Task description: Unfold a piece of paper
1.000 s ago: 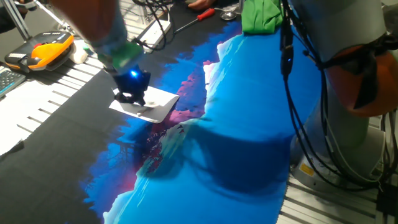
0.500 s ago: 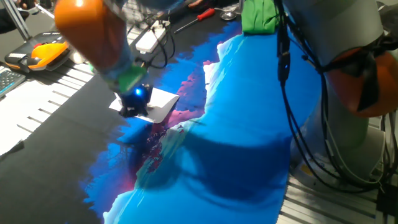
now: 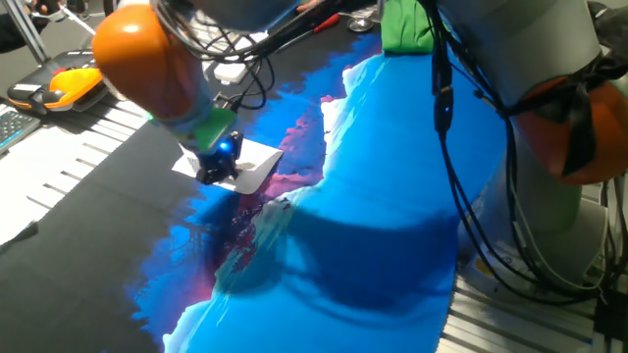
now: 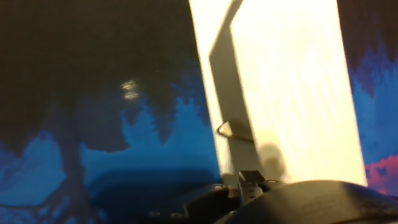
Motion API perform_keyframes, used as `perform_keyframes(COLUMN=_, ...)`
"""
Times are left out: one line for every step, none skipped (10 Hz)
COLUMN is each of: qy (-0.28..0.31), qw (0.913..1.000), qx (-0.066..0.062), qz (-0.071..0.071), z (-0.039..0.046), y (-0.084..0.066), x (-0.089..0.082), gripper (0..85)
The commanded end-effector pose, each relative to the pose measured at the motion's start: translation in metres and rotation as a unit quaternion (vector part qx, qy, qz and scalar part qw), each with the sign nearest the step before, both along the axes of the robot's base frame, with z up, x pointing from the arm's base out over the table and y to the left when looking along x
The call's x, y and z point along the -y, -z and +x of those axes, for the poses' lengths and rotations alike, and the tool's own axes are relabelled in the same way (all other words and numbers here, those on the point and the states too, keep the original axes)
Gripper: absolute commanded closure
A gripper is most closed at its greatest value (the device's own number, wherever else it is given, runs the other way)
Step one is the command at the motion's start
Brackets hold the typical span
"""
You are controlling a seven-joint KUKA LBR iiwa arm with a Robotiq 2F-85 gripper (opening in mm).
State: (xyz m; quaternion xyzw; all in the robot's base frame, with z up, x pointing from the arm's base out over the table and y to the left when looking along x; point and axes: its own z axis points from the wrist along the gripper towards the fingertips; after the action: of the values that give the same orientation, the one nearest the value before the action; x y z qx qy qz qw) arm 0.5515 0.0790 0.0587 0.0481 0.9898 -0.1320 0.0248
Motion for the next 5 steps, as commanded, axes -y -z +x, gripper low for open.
perform_keyframes(qy=-0.016, qw=0.9998, qx=-0.008, qz=0.001, z=0.0037, y=-0.006, x=0.009, gripper=85.0)
perform_keyframes(qy=-0.040, qw=0.9990, qx=-0.021, qz=0.004, z=0.0095, y=-0.018, x=0.026, gripper=85.0)
perform_keyframes(qy=-0.052, qw=0.9983, qx=-0.026, qz=0.003, z=0.0136, y=-0.025, x=0.040, gripper=85.0)
perform_keyframes(qy=-0.064, qw=0.9975, qx=-0.028, qz=-0.009, z=0.0167, y=-0.031, x=0.052, gripper=85.0)
perform_keyframes(qy=-0.073, qw=0.9968, qx=-0.029, qz=-0.014, z=0.0199, y=-0.038, x=0.063, gripper=85.0)
